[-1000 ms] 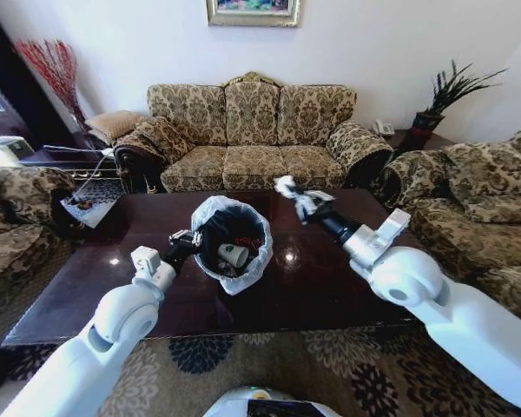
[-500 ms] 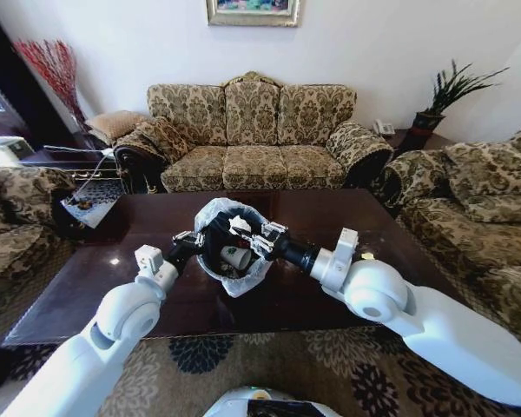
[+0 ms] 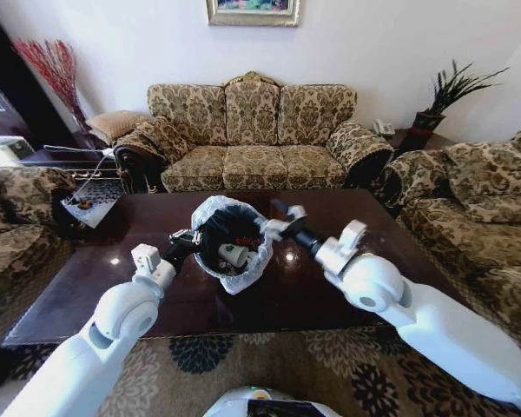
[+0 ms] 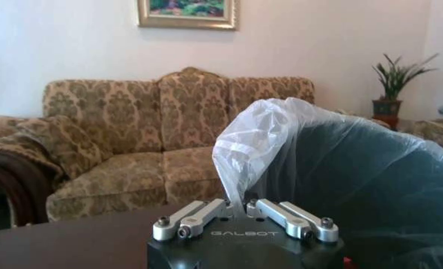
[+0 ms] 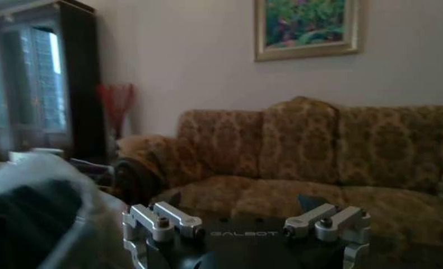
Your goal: Move to the front of the table and place the trash on the table into the trash bin.
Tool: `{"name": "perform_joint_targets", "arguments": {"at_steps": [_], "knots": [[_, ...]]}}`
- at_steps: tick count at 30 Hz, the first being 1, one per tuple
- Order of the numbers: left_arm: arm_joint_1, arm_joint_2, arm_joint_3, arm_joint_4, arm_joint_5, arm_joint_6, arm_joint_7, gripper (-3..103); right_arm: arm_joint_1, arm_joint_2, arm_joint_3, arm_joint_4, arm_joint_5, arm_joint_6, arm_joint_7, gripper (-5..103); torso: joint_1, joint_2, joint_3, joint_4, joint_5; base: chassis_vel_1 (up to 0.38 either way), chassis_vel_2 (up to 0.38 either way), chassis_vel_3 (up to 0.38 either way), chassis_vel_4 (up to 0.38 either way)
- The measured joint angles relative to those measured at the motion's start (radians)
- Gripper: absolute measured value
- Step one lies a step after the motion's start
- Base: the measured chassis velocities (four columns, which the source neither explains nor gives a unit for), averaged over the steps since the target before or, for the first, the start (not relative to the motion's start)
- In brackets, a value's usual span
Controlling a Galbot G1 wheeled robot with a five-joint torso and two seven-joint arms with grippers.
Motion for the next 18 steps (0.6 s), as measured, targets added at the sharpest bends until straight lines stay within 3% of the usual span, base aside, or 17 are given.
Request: {"name": "perform_joint_targets", "arguments": {"at_steps": [4, 8, 12, 18], "knots": [[0.006, -0.006, -0.007, -0.006, 0.002, -0.009, -0.011, 3, -0.103, 0.01, 0.115, -0.033, -0.023, -0.043, 0.04, 100, 0.0, 0.0, 0.0, 0.0002, -0.0003, 0.0, 0.0, 0.0, 0.0], [0.014, -0.01, -0.008, -0.016, 0.006, -0.013, -0.015, 3, -0.33, 0.042, 0.319, -0.074, -0.097, -0.069, 0.042, 100, 0.0, 0.0, 0.0, -0.0009, -0.0001, 0.0, 0.0, 0.0, 0.0], [0.021, -0.016, -0.013, -0.024, 0.008, -0.014, -0.01, 3, -0.43, 0.078, 0.41, -0.069, -0.138, -0.072, 0.037, 100, 0.0, 0.0, 0.0, -0.0003, -0.0004, -0.007, -0.01, 0.015, 0.015], [0.033, -0.02, -0.014, -0.031, 0.02, -0.026, -0.009, 3, -0.504, 0.12, 0.454, -0.065, -0.182, -0.072, 0.027, 100, 0.0, 0.0, 0.0, 0.0, -0.0004, -0.064, -0.091, 0.094, 0.099]]}}
